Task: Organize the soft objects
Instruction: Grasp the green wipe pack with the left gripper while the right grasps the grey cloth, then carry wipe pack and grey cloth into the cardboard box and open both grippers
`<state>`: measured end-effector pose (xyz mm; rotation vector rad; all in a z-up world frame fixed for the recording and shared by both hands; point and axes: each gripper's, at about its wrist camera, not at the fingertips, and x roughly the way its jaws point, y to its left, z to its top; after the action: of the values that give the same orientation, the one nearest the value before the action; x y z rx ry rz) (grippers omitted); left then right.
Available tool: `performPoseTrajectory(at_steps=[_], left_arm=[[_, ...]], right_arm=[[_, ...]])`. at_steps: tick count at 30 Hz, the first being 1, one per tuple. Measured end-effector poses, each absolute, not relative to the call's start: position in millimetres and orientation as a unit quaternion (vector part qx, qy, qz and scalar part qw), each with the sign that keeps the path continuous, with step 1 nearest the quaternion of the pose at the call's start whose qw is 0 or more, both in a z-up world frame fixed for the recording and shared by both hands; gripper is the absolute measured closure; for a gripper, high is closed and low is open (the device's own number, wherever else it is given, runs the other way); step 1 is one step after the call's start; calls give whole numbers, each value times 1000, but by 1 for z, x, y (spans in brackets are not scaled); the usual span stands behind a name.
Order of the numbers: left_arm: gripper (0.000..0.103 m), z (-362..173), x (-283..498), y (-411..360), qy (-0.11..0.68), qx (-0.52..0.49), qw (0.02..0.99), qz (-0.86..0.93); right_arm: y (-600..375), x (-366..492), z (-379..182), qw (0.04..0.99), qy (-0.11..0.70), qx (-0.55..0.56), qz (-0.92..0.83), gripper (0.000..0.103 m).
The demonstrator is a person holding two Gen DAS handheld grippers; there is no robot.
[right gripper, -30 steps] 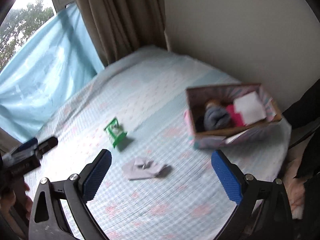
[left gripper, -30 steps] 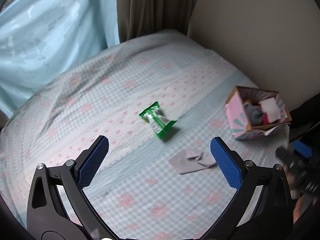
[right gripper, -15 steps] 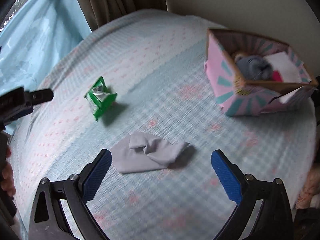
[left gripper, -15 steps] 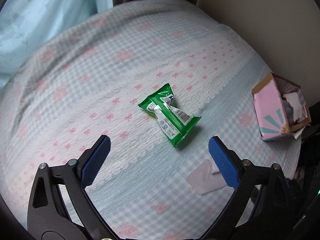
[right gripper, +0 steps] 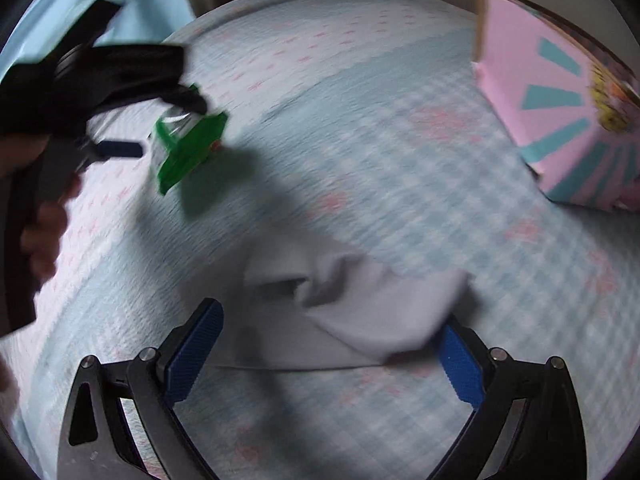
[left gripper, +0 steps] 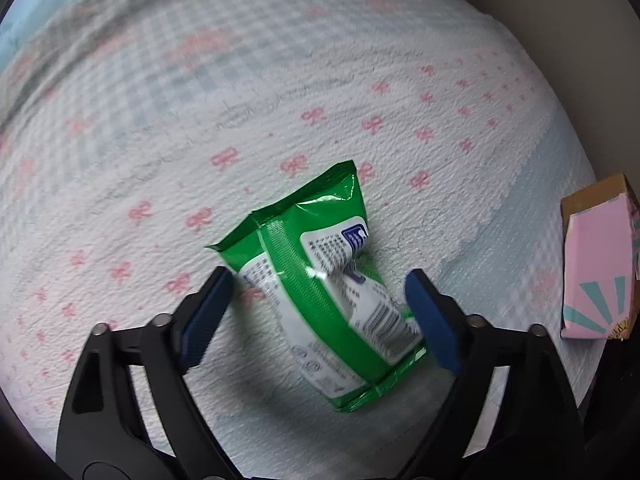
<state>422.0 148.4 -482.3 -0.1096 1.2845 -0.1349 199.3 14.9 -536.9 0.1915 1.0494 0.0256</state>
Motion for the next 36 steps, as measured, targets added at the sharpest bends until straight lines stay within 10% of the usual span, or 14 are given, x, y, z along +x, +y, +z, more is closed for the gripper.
performPoseTrajectory(at_steps=[9, 17, 36], left_arm=[[57, -490, 422, 133, 594, -11, 802, -56], [61, -465, 400, 132, 590, 2, 806, -51], [62, -271, 282, 114, 525, -26, 851, -18]], right_arm=[[32, 203, -538, 864, 502, 21, 28, 46], [1, 198, -531, 858, 511, 38, 29, 91], [-49, 138, -352, 890, 445, 74, 58, 92]])
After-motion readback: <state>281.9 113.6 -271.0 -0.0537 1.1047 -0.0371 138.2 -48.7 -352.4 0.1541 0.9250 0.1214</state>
